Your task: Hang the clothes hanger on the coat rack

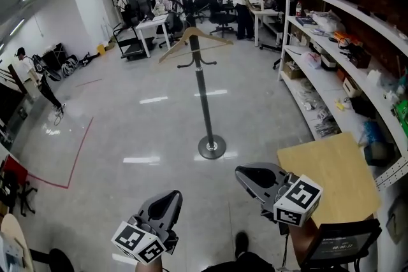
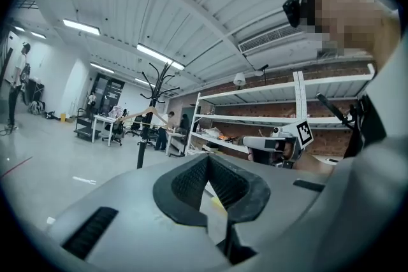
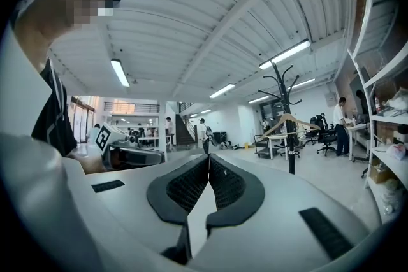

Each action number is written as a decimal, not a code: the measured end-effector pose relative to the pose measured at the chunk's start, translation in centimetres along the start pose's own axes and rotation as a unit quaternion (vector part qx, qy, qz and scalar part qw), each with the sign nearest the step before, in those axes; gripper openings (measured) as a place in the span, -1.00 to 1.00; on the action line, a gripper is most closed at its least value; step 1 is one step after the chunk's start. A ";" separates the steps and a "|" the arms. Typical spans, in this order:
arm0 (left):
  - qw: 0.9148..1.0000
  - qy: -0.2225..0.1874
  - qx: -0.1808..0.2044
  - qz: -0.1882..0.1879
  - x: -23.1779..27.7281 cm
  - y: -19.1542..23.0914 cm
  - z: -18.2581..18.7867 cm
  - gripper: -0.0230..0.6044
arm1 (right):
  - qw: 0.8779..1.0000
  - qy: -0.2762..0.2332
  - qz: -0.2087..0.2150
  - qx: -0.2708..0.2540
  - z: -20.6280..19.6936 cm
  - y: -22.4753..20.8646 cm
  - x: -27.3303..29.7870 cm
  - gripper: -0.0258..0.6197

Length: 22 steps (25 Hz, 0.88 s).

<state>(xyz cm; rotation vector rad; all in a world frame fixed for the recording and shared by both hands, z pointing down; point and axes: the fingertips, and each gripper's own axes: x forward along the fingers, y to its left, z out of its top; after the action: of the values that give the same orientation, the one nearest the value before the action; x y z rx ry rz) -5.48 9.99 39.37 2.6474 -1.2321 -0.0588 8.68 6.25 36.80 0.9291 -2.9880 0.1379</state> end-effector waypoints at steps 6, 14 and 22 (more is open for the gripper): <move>1.000 -0.004 -0.010 -0.006 -7.3 -1.2 -1.2 -0.93 | 1.000 0.005 -0.024 0.008 -1.2 6.7 -0.8 -0.90; 0.999 -0.017 -0.031 -0.020 -11.9 -3.5 -2.5 -0.93 | 0.999 0.009 -0.048 0.002 -1.4 12.7 -4.0 -0.90; 1.000 -0.018 -0.012 -0.009 -13.0 -9.2 -2.5 -0.93 | 0.998 0.005 -0.063 0.014 -0.8 13.8 -9.7 -0.90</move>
<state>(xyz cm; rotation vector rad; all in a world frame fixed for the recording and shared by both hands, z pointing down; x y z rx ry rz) -6.70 26.07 39.13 2.6478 -1.2093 -0.1237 8.78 23.13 36.16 1.1118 -2.9142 0.1819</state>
